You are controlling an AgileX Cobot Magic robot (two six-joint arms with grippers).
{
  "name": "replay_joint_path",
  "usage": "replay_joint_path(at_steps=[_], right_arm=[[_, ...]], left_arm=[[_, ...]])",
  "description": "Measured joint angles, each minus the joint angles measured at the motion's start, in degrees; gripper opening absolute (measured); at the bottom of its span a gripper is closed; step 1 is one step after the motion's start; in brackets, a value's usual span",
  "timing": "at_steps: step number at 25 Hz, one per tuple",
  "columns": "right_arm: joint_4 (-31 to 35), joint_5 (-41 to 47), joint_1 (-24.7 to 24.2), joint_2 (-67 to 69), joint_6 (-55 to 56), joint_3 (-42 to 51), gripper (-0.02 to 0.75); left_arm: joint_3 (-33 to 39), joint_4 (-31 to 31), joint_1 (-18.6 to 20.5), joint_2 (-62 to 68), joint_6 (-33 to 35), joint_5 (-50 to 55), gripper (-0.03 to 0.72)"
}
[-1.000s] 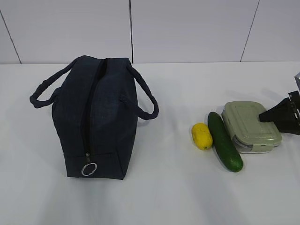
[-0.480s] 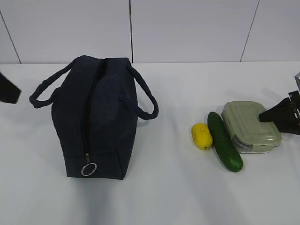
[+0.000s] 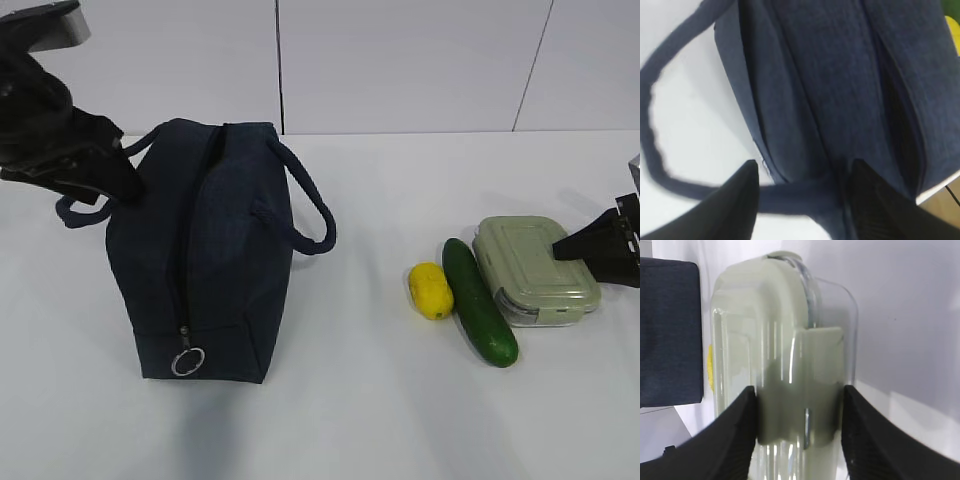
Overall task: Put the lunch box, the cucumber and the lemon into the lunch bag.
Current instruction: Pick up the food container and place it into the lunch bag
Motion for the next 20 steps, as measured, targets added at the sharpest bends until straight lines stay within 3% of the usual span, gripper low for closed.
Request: replay_joint_path(at_steps=[5,7,9,11,15,20], right_arm=[[0.00,0.00,0.00,0.00,0.00,0.00,0.382],[0.00,0.00,0.00,0.00,0.00,0.00,0.382],[0.04,0.00,0.00,0.00,0.00,0.00,0.382],[0.04,0.00,0.00,0.00,0.00,0.00,0.381],[0.04,0.00,0.00,0.00,0.00,0.00,0.381],[0.16,0.00,0.00,0.00,0.00,0.00,0.381]], left_arm=[[-1.83,-0.26,0.00,4.03,0.07,0.00,0.370],[-2.27,-0.26,0.00,4.60,0.12,-0.11,0.274],[-2.41,0.28,0.00,4.70,0.12,-0.22,0.121],[-2.41,1.83,0.00,4.70,0.21,-0.46,0.033],[-5.10,8.13,0.00,4.73,-2.20,1.36,0.009],[-13.77,17.56,0.00,4.83,-5.93,6.74,0.008]])
